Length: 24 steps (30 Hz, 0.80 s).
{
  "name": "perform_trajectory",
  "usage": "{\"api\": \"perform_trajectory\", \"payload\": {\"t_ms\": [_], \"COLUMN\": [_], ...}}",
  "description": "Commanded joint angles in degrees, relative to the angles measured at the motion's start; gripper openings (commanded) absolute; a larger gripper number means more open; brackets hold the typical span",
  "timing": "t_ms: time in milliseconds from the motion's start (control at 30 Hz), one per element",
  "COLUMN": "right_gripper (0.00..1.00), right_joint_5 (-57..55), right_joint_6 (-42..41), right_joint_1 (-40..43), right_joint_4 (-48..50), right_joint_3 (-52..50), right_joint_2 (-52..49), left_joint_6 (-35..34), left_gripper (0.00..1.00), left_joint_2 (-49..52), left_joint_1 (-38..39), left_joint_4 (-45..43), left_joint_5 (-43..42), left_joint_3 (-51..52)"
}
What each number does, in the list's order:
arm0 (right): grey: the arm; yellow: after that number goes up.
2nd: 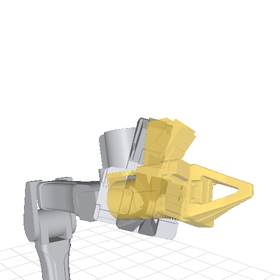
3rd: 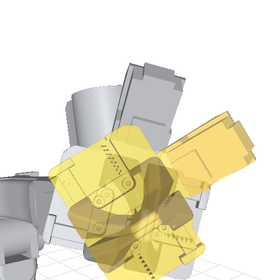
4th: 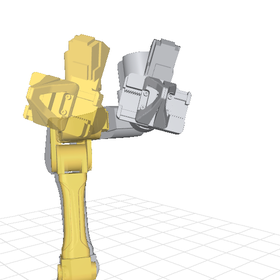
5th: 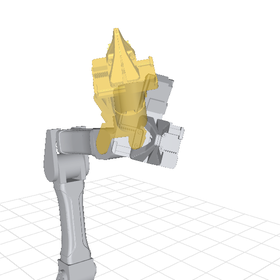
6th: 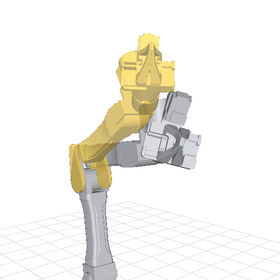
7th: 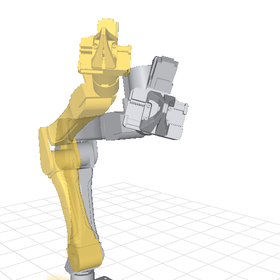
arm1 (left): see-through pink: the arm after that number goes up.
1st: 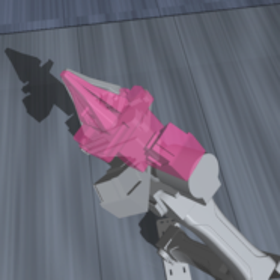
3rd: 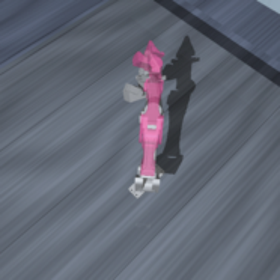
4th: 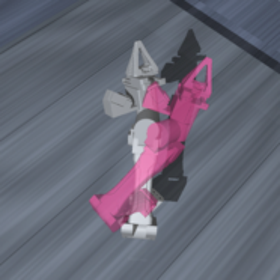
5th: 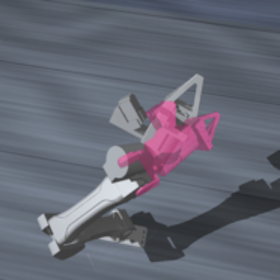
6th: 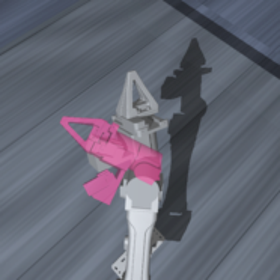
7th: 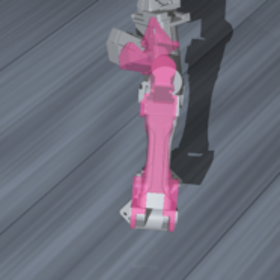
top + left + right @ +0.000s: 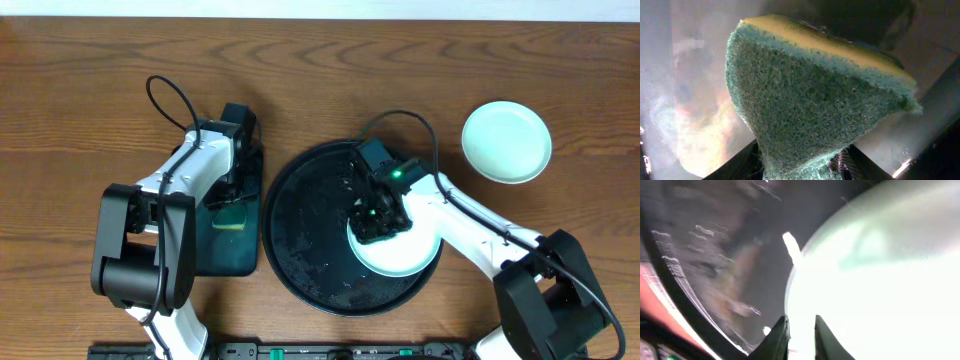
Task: Clean dirty plates on tray and stack at the side
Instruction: 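Grasp the lower green plate rim and drag it to tray center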
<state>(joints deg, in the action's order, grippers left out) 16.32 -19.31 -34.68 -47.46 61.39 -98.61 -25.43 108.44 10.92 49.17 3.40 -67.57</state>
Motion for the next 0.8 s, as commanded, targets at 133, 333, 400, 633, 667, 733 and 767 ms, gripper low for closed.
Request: {"api": "perform_trajectory", "payload": {"t_ms": [133,333,400,633,667,733,767], "right_gripper": [0.28,0.28,0.28,0.26,0.27,0.27,0.29], "right_joint_5": [-14.34,-14.32,-14.12,-17.27,-18.25,-19.91,-20.55], "right_joint_6": [-11.10,-25.49,-30.73,-47.91,-51.34,-57.05,-59.56], "right_joint_1": [-0.26,-3.06,-4.81,-8.66,-9.01,-9.31,-9.29], "right_joint_4": [-18.71,-29.00,-27.41,-14.58,-13.68,-12.59,-12.02], "right_joint_3": [7.28,3.69,0.61,-9.20,-10.21,-11.50,-11.89], "right_joint_2": [6.91,9.49,9.46,9.46,9.46,9.46,9.46], "left_joint_6": [0.37,0.37,0.37,0.37,0.37,0.37,0.37], "left_gripper": [0.48,0.49,0.49,0.49,0.49,0.49,0.49], "left_joint_2": [0.85,0.85,0.87,0.87,0.87,0.85,0.85], "left_joint_1": [-0.31,-0.31,-0.31,-0.31,-0.28,-0.31,-0.31], "left_joint_4": [0.39,0.39,0.42,0.44,0.44,0.42,0.39], "left_joint_5": [0.09,0.09,0.07,0.07,0.07,0.07,0.07], "left_joint_3": [-0.90,-0.90,-0.90,-0.90,-0.90,-0.90,-0.90]}}
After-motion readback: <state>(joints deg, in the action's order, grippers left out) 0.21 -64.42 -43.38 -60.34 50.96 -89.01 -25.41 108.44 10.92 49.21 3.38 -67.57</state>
